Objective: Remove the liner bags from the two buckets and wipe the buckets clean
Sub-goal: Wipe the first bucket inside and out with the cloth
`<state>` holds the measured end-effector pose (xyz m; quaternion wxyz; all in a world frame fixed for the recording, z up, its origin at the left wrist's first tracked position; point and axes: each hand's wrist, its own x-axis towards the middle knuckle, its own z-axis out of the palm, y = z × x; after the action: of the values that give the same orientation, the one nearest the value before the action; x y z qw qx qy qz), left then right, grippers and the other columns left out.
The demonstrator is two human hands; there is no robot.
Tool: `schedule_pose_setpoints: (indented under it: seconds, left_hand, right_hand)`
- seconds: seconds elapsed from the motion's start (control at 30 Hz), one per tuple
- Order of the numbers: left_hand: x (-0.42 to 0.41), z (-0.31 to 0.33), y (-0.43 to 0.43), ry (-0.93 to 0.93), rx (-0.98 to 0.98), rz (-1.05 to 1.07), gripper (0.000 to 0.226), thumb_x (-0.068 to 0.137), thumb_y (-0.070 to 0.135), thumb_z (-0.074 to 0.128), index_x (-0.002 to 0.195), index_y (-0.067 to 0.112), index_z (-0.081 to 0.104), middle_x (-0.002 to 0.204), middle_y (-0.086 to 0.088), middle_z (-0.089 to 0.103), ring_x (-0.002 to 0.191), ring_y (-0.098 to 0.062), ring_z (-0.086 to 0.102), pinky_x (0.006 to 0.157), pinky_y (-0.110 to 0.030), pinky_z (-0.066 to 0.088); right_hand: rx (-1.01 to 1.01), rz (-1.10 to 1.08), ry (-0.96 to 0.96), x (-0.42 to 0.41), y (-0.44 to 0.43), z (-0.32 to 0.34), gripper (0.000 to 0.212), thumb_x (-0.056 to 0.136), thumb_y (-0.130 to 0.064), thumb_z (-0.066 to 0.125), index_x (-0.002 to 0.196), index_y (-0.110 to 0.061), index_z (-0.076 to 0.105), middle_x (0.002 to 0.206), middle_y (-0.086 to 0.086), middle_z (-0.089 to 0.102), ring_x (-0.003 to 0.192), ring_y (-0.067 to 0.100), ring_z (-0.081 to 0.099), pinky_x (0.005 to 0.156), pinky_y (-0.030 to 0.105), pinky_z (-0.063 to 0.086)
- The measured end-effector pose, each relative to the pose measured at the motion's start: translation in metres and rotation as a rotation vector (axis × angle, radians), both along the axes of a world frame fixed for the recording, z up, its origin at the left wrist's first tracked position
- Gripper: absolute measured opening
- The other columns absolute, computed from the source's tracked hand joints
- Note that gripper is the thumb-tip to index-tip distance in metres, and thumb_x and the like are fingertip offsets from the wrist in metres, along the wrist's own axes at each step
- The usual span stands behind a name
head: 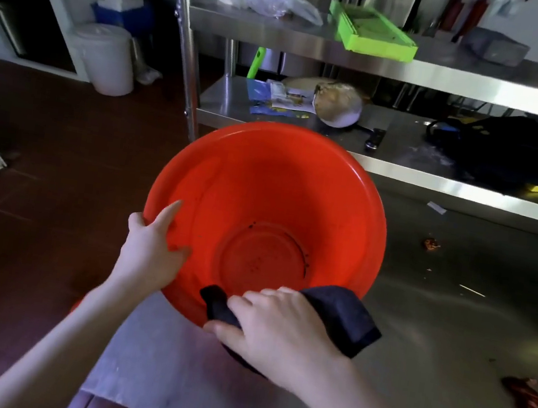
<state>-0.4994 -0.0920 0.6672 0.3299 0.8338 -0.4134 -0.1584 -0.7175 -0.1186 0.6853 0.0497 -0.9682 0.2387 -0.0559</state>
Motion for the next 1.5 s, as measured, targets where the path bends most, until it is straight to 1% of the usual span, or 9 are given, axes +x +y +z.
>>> schedule_pose_setpoints:
  seconds: [0.13, 0.3, 0.5, 0.7, 0.9, 1.0, 1.13, 1.3, 1.5]
  left_hand:
    - [-0.009, -0.026, 0.034, -0.025, -0.223, 0.107, 0.078, 0.087, 0.004, 0.061, 0.145, 0.047, 0.032, 0.112, 0.0, 0.046, 0.087, -0.007, 0.052, 0.073, -0.029, 0.048]
    - [-0.03, -0.075, 0.037, 0.035, -0.375, 0.223, 0.073, 0.087, -0.005, 0.058, 0.147, 0.029, 0.035, 0.124, -0.001, 0.044, 0.106, -0.005, 0.045, 0.094, -0.026, 0.038]
    - [-0.025, -0.153, 0.007, 0.02, -0.406, 0.188, 0.072, 0.081, -0.013, 0.053, 0.145, 0.012, 0.033, 0.132, 0.0, 0.035, 0.109, 0.013, 0.028, 0.088, 0.01, 0.017]
    - [-0.017, -0.215, -0.017, 0.125, -0.4, 0.217, 0.067, 0.084, -0.002, 0.058, 0.141, 0.022, 0.031, 0.143, -0.008, 0.041, 0.123, -0.015, 0.041, 0.095, -0.01, 0.026]
    - [-0.011, -0.254, -0.022, 0.208, -0.479, 0.231, 0.064, 0.088, 0.005, 0.065, 0.139, 0.025, 0.032, 0.14, -0.011, 0.046, 0.123, -0.014, 0.041, 0.093, 0.007, 0.019]
    - [-0.005, -0.261, -0.022, 0.213, -0.51, 0.191, 0.065, 0.087, 0.009, 0.068, 0.139, 0.028, 0.035, 0.139, -0.006, 0.05, 0.117, -0.016, 0.048, 0.093, 0.004, 0.026]
    - [-0.004, -0.267, -0.021, 0.238, -0.478, 0.189, 0.068, 0.086, 0.017, 0.068, 0.138, 0.041, 0.031, 0.14, 0.003, 0.049, 0.091, -0.026, 0.061, 0.079, -0.027, 0.043]
    - [-0.006, -0.268, -0.023, 0.225, -0.538, 0.164, 0.066, 0.087, 0.017, 0.066, 0.136, 0.044, 0.031, 0.136, 0.008, 0.05, 0.09, -0.001, 0.05, 0.077, -0.026, 0.042]
    - [-0.011, -0.27, -0.029, 0.199, -0.502, 0.238, 0.056, 0.088, 0.024, 0.064, 0.134, 0.042, 0.035, 0.131, 0.005, 0.055, 0.073, -0.024, 0.056, 0.071, -0.029, 0.044]
  right_hand:
    - [-0.023, -0.025, 0.028, 0.003, 0.022, -0.018, 0.057, 0.09, -0.062, 0.026, 0.076, -0.023, 0.066, 0.073, -0.002, 0.067, 0.07, 0.022, 0.066, 0.066, 0.033, 0.047]
    - [0.04, -0.117, 0.172, 0.004, 0.011, -0.065, 0.057, 0.092, -0.061, 0.027, 0.104, -0.021, 0.065, 0.101, 0.005, 0.063, 0.097, 0.029, 0.061, 0.086, 0.042, 0.042]
    - [0.039, -0.263, 0.272, 0.002, -0.029, -0.134, 0.052, 0.093, -0.056, 0.041, 0.125, -0.019, 0.059, 0.114, 0.004, 0.057, 0.108, 0.028, 0.056, 0.091, 0.04, 0.042]
    - [0.063, -0.342, 0.362, 0.008, -0.053, -0.179, 0.059, 0.098, -0.05, 0.035, 0.146, -0.016, 0.036, 0.147, 0.008, 0.042, 0.142, 0.024, 0.03, 0.117, 0.037, 0.018]
    - [0.0, -0.421, 0.463, 0.031, -0.058, -0.209, 0.065, 0.1, -0.051, 0.026, 0.155, -0.018, 0.015, 0.162, 0.008, 0.013, 0.15, 0.02, 0.009, 0.12, 0.041, -0.002]
    - [-0.024, -0.537, 0.457, 0.056, -0.079, -0.226, 0.068, 0.099, -0.055, 0.021, 0.155, -0.02, 0.006, 0.163, 0.004, 0.005, 0.15, 0.017, 0.003, 0.12, 0.04, -0.003]
    - [-0.068, -0.694, 0.41, 0.09, -0.132, -0.247, 0.065, 0.101, -0.052, 0.022, 0.155, -0.018, 0.011, 0.162, 0.006, 0.013, 0.149, 0.021, 0.009, 0.119, 0.042, 0.002]
    - [0.006, -0.804, 0.417, 0.119, -0.213, -0.246, 0.062, 0.102, -0.05, 0.019, 0.155, -0.018, 0.013, 0.162, 0.005, 0.014, 0.149, 0.022, 0.01, 0.121, 0.044, 0.007]
    - [-0.038, -0.619, 0.454, 0.123, -0.176, -0.248, 0.059, 0.103, -0.046, 0.017, 0.156, -0.02, 0.008, 0.163, 0.002, 0.006, 0.149, 0.02, 0.006, 0.119, 0.043, 0.009]
